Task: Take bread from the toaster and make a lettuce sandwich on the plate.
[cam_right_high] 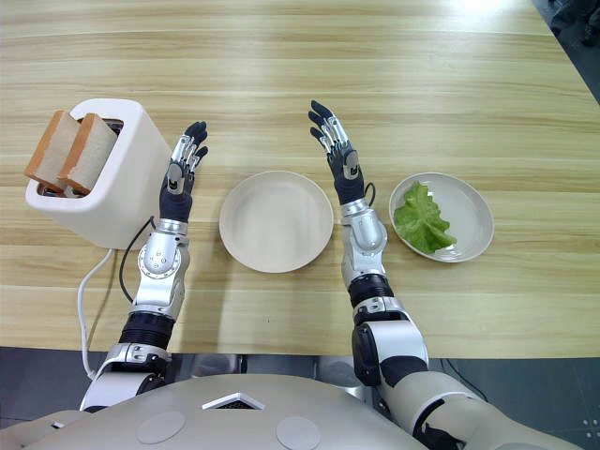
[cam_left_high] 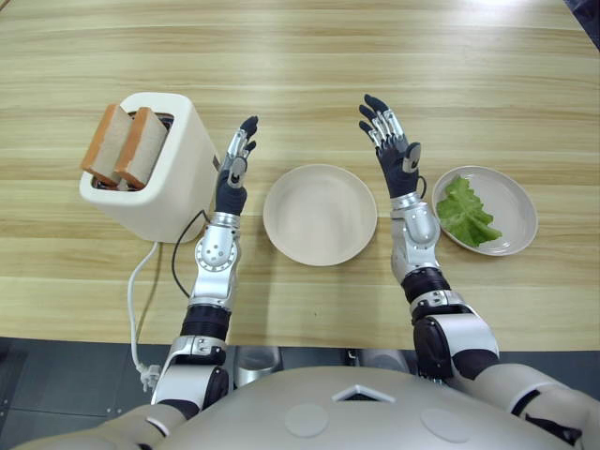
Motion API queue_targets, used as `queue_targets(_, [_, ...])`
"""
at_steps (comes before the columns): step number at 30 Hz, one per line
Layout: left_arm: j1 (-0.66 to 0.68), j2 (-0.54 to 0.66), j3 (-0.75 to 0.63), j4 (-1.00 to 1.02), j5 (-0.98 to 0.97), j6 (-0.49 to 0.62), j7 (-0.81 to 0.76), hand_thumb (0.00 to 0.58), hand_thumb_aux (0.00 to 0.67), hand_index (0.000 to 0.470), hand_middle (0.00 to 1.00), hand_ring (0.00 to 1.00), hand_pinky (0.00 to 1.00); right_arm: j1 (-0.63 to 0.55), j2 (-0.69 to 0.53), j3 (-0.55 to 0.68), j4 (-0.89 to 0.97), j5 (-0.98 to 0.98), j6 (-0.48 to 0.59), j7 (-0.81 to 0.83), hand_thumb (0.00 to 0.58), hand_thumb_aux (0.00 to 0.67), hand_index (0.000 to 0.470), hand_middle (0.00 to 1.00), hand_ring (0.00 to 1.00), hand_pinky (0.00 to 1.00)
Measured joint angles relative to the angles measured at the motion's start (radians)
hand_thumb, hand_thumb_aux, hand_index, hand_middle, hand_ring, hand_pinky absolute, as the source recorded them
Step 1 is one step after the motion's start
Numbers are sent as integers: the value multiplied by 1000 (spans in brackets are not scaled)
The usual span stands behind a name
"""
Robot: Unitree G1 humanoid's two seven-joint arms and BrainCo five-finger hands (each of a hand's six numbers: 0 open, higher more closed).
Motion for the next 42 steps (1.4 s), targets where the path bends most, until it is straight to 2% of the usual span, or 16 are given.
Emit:
queue_targets(14, [0,4,-1,-4,19,-2,10,0,0,0,0,0,0,0,0,0,0,2,0,1,0,0,0,0,0,0])
queue_targets(17, [22,47,-1,-103,105,0,42,0,0,0,0,0,0,0,1,0,0,1,1,1,0,0,0,0,0,0])
queue_targets(19, [44,93,12,-252,197,15,65,0,0,0,0,0,0,-1,3,-1,0,5,3,2,0,0,0,0,0,0])
queue_targets(25, [125,254,168,-675,439,212,61,0,0,0,0,0,0,-2,3,-12,-4,13,5,-3,0,0,0,0,0,0])
queue_targets(31, [234,419,398,-830,560,418,-7,0,0,0,0,0,0,-1,4,-12,-4,21,6,-14,0,0,0,0,0,0])
queue_targets(33, [257,476,480,-813,598,473,-7,0,0,0,0,0,0,0,5,-12,-4,21,5,-18,0,0,0,0,0,0])
queue_targets(36, [277,548,549,-674,628,518,24,0,0,0,0,0,0,0,6,-10,-4,21,4,-19,0,0,0,0,0,0])
queue_targets(42, [276,588,530,-400,627,525,101,0,0,0,0,0,0,-5,14,-8,-1,21,3,-18,0,0,0,0,0,0])
